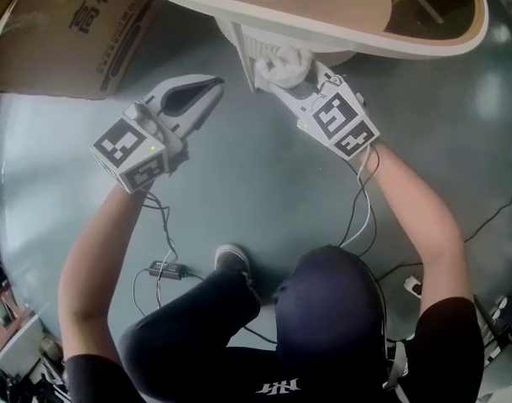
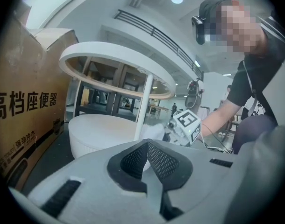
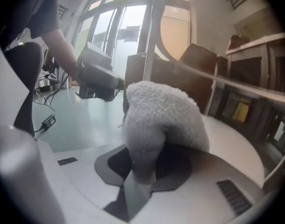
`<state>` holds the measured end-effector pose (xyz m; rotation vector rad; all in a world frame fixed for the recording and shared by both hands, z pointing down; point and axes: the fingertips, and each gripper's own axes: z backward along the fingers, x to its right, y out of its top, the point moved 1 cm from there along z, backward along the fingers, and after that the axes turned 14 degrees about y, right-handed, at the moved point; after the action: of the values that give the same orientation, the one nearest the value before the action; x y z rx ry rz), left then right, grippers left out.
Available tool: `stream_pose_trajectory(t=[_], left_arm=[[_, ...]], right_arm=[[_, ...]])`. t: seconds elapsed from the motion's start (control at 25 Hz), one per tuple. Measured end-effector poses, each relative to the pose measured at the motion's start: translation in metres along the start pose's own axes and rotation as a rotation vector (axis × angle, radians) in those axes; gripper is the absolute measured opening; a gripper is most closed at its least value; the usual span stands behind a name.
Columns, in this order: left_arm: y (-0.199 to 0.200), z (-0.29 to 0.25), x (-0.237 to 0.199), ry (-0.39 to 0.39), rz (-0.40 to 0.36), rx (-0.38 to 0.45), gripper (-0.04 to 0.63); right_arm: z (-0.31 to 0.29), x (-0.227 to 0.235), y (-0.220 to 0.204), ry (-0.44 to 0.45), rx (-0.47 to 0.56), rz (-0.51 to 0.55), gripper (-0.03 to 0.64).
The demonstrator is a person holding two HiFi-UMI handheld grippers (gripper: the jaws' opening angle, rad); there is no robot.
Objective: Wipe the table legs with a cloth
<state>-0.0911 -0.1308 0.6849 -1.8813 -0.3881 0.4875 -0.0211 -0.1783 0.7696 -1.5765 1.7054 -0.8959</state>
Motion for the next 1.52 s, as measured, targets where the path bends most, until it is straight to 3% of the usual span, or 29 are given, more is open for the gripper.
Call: stream_pose_trajectory(t=[0.24, 0.48, 0.68, 0.8, 1.16, 1.36, 1.52], left_arm=[[0.021, -0.003, 0.010, -0.045, 0.004, 0.057, 0.005], [0.010, -0.003, 0.010, -0.051, 0.027, 0.054, 0.005], [-0.008, -0.002, 0.000, -0.015, 0.013, -0.018, 0.005], [-0.010, -0.003, -0.002, -0.013, 0.033, -0.014, 0.006], [-0.040, -0.008, -0.006, -0.053, 0.042, -0.082, 0.005], [-0.041, -0.008, -0.006, -0.051, 0.053, -0.074, 0.005], [-0.038, -0.008, -0.007, -0.050, 0.066, -0.057, 0.005]], right_arm=[[0.062, 0.029, 0.121, -0.121, 0.249, 0.196, 0.080], [0.049, 0.029, 0.125, -0.154, 0.292, 0.411, 0.078], [0.046, 0.028, 0.121, -0.128, 0.394, 0.397, 0.074], [0.026, 0.026, 0.088, -0.109, 0.306, 0.370, 0.075], [-0.072, 0.021, -0.051, -0.049, 0.183, 0.081, 0.077], [-0.101, 0.019, -0.098, -0.032, 0.075, 0.020, 0.077], [-0.111, 0.017, -0.110, -0.019, 0.021, 0.009, 0.077]])
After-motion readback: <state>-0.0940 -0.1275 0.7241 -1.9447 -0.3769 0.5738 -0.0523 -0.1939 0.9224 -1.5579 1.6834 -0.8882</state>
